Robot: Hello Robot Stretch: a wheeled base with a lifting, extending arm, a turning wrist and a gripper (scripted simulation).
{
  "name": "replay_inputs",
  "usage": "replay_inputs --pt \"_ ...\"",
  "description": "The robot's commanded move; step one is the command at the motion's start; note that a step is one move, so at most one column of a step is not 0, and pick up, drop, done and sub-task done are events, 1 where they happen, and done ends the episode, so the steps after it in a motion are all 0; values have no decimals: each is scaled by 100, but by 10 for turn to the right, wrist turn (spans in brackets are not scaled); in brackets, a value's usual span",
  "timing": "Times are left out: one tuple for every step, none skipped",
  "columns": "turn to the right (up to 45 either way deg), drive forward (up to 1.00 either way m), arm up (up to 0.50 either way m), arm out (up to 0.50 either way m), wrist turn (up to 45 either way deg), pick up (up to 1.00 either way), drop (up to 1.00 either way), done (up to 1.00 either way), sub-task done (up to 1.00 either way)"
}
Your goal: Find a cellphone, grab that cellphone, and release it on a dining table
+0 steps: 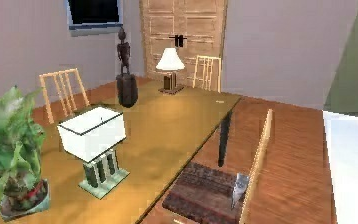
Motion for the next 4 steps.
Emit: replay_inputs --pt "-450 0 0 0 0 0 0 0 0" --pt "-180 0 0 0 0 0 0 0 0" --pt "450 0 0 0 0 0 0 0 0" --pt "60 0 0 0 0 0 0 0 0"
